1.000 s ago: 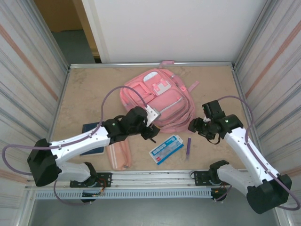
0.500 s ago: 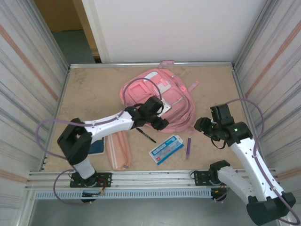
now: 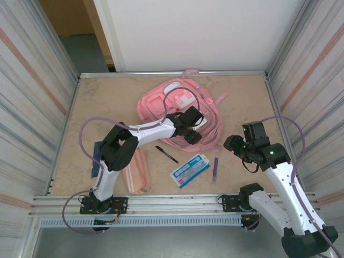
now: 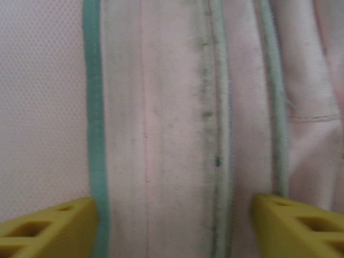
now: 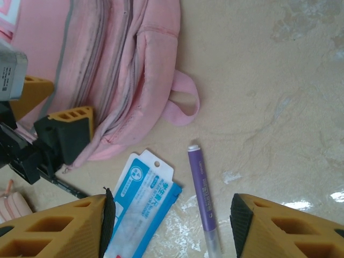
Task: Pack the student bag
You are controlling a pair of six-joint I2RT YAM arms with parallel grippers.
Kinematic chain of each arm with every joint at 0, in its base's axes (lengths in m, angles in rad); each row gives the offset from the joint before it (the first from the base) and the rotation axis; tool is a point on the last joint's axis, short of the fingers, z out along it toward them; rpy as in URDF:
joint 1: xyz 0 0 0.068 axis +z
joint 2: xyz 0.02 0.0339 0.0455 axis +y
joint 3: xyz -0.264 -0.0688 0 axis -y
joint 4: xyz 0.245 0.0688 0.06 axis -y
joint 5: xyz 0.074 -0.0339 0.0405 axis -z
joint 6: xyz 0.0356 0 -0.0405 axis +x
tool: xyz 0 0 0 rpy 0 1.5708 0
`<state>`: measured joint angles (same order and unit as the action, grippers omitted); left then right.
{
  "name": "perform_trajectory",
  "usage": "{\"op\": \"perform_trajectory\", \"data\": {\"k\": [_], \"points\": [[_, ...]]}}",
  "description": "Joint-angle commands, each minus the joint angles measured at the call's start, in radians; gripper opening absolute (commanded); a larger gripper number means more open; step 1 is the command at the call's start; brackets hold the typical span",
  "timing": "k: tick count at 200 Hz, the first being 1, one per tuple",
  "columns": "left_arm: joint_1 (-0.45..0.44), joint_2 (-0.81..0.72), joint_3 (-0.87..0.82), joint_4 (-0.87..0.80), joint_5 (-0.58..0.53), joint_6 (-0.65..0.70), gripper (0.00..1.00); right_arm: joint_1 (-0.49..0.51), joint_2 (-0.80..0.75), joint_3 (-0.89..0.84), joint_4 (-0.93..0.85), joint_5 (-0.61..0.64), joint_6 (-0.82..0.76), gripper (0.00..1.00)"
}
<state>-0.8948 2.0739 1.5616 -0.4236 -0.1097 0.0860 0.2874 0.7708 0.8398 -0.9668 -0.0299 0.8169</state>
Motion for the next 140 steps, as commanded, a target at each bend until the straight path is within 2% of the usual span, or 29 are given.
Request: {"op": "perform_trajectory", "data": {"k": [1,5,10,22,29,52,70,109,140], "points": [[0.034,-0.016,0.012,-0.044,-0.045,-0.022,0.23,-0.007,0.032,-0.02,0.039,-0.041,0.028,0.58],[0.035,-0.027,0.004,-0.035,-0.06,-0.013,0.1,-0.005,0.04,-0.024,0.047,-0.055,0.027,0.57],[0.036,-0.046,-0.009,-0.015,-0.068,0.007,0.0,-0.005,0.052,-0.03,0.053,-0.073,0.022,0.57],[0.042,-0.094,-0.048,0.032,-0.059,0.077,0.0,-0.006,0.085,-0.03,0.048,-0.105,-0.005,0.56],[0.051,-0.12,-0.058,0.042,-0.013,0.136,0.0,-0.005,0.104,-0.021,0.031,-0.111,-0.031,0.55],[0.1,-0.194,-0.041,0.009,0.098,0.265,0.0,-0.016,0.156,0.047,-0.034,-0.033,-0.076,0.56],[0.164,-0.262,-0.014,-0.015,0.185,0.329,0.0,-0.043,0.198,0.102,-0.024,-0.044,-0.073,0.56],[0.31,-0.41,-0.017,0.085,0.456,0.499,0.0,-0.044,0.249,0.108,0.17,-0.158,-0.031,0.54],[0.355,-0.447,0.007,0.121,0.489,0.573,0.0,-0.026,0.265,0.072,0.284,-0.218,-0.043,0.54]]}}
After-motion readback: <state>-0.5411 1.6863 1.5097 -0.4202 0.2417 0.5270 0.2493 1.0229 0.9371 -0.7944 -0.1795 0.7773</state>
